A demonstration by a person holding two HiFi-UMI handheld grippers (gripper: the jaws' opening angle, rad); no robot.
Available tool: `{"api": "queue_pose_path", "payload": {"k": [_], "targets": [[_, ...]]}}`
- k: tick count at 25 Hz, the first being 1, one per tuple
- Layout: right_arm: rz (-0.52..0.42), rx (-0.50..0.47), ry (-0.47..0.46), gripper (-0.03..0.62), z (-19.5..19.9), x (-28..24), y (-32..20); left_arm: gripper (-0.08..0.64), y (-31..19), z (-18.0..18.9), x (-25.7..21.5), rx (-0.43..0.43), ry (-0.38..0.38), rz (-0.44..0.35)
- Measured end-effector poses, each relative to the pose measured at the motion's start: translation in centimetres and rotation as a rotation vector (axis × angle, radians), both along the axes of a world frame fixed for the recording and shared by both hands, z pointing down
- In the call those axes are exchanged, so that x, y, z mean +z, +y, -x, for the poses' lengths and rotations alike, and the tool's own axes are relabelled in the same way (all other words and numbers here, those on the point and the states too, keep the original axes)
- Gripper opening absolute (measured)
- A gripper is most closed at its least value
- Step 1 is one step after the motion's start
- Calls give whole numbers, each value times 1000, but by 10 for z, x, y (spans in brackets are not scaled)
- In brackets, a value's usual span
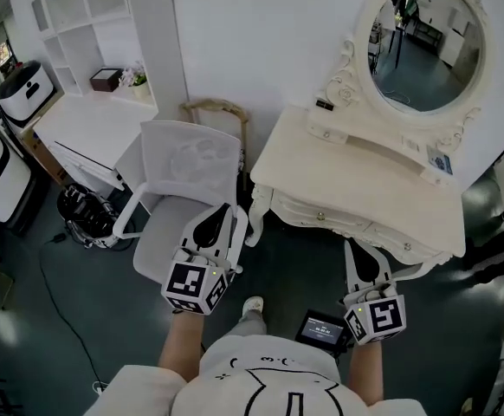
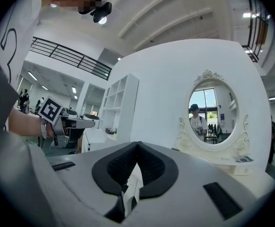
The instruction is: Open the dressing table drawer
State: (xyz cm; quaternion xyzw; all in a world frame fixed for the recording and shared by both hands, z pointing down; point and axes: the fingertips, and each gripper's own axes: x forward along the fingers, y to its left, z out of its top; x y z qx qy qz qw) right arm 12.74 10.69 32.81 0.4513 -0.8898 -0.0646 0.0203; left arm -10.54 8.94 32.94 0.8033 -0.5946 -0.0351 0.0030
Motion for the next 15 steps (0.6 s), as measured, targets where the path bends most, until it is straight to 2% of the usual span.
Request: {"api": "queue_pose_path", "payload": {"k": [9,15], "targets": [[2,44,4,6,27,-4,-101,15,-102,29,-10,24,-18,-17],[20,62,5,6,34,3,-147,15,-148,43,-4,10,-12,-2]]}}
